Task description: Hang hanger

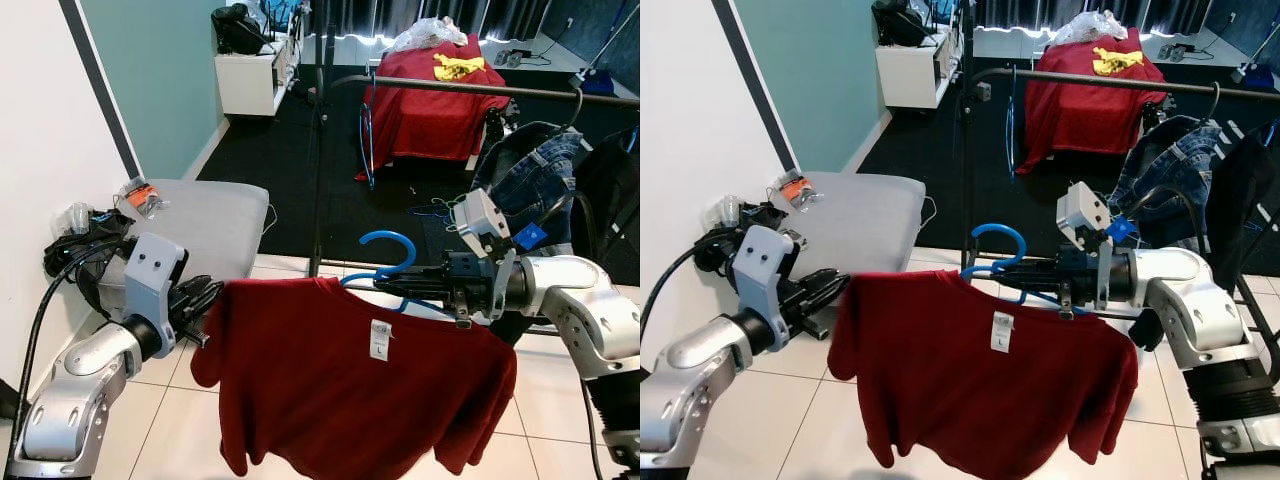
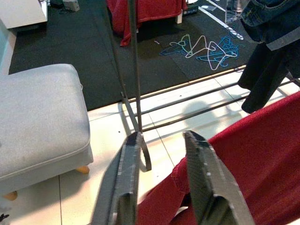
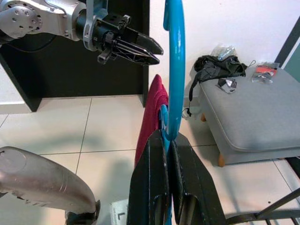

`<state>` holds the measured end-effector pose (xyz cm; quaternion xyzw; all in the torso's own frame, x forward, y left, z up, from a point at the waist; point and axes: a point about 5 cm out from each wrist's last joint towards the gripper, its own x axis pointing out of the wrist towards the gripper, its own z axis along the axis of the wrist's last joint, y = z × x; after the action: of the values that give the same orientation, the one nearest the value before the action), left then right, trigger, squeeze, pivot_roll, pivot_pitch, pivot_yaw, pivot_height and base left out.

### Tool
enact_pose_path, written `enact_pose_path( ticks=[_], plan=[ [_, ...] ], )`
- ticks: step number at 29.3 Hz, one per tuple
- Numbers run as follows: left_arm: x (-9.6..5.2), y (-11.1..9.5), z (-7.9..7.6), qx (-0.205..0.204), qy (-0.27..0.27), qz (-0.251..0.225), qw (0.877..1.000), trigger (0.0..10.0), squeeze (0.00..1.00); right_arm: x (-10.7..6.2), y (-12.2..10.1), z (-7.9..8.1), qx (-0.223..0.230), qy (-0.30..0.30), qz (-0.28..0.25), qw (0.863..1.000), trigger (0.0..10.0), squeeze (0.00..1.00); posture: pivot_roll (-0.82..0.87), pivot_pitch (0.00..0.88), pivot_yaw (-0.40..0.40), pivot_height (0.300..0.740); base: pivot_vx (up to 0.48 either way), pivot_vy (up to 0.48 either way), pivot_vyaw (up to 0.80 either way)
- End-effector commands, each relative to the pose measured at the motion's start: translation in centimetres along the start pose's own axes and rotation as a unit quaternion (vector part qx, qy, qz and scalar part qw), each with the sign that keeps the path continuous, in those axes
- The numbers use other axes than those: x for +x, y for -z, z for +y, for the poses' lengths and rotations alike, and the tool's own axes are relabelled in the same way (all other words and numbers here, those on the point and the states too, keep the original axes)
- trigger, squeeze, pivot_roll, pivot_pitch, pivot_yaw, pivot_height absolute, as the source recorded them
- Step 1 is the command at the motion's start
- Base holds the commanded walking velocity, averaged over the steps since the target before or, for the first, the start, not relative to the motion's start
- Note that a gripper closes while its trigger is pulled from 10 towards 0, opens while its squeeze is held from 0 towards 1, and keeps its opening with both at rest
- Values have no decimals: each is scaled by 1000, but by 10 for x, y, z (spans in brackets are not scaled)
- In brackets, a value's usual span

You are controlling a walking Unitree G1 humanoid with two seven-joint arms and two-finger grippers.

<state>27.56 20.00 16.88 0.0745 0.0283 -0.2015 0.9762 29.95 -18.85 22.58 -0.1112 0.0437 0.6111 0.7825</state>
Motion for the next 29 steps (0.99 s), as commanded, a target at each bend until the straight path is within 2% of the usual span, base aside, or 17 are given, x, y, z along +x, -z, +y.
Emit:
enact_pose_path(
  ticks=[1, 8, 9, 10, 12, 13, 14, 15, 16, 17, 19, 22, 23, 25, 26, 28, 29],
  plan=[
    [-1, 2, 1, 8, -4, 7, 1000, 10000, 0, 2, -5, 0, -13, -3, -8, 1000, 10000, 0, -17, 30, 3, 740, 0, 0, 0],
    [0, 2, 8, 16, -24, 11, 1000, 10000, 0, 3, 0, -2, -7, 21, -2, 1000, 10000, 0, -16, 30, 1, 740, 0, 0, 0],
    [1, 5, 10, 20, -37, 22, 999, 10000, 0, 3, 6, -6, -8, 52, 21, 998, 10000, 0, -17, 30, -3, 740, 0, 0, 0],
    [1, 5, 10, 20, -37, 22, 999, 10000, 0, 3, 6, -6, -8, 52, 21, 998, 10000, 0, -17, 30, -3, 740, 0, 0, 0],
    [3, 15, 15, 5, -71, 46, 996, 10000, 0, 3, 26, -19, 3, 158, 63, 986, 10000, 0, -19, 31, -5, 740, 0, 0, 0],
    [3, 15, 15, 5, -71, 46, 996, 10000, 0, 3, 26, -19, 3, 158, 63, 986, 10000, 0, -19, 31, -5, 740, 0, 0, 0],
    [8, 30, 14, -28, -108, 75, 991, 10000, 0, 8, 45, -27, 38, 258, 64, 963, 10000, 0, -18, 34, -8, 740, 0, 0, 0],
    [8, 30, 14, -28, -108, 75, 991, 10000, 0, 8, 45, -27, 38, 258, 64, 963, 10000, 0, -18, 34, -8, 740, 0, 0, 0],
    [10, 37, 12, -42, -121, 89, 988, 10000, 0, 10, 52, -28, 57, 293, 58, 953, 10000, 0, -18, 34, -8, 740, 0, 0, 0],
    [14, 46, 6, -56, -130, 107, 984, 10000, 0, 15, 63, -28, 84, 339, 52, 936, 10000, 0, -20, 37, -7, 740, 0, 0, 0],
    [14, 46, 6, -56, -130, 107, 984, 10000, 0, 15, 63, -28, 84, 339, 52, 936, 10000, 0, -20, 37, -7, 740, 0, 0, 0],
    [25, 58, -9, -64, -132, 136, 980, 10000, 0, 22, 86, -23, 127, 427, 58, 893, 10000, 0, -18, 44, -8, 740, 0, 0, 0],
    [25, 58, -9, -64, -132, 136, 980, 10000, 0, 22, 86, -23, 127, 427, 58, 893, 10000, 0, -18, 44, -8, 740, 0, 0, 0],
    [33, 59, -18, -67, -121, 139, 981, 10000, 0, 27, 94, -22, 147, 466, 61, 870, 10000, 0, -18, 49, -1, 740, 0, 0, 0],
    [33, 59, -18, -67, -121, 139, 981, 10000, 0, 27, 94, -22, 147, 466, 61, 870, 10000, 0, -18, 49, -1, 740, 0, 0, 0],
    [38, 57, -27, -78, -101, 131, 983, 10000, 0, 30, 98, -22, 169, 496, 66, 849, 10000, 0, -21, 52, 4, 740, 0, 0, 0],
    [38, 57, -27, -78, -101, 131, 983, 10000, 0, 30, 98, -22, 169, 496, 66, 849, 10000, 0, -21, 52, 4, 740, 0, 0, 0]
  ],
)
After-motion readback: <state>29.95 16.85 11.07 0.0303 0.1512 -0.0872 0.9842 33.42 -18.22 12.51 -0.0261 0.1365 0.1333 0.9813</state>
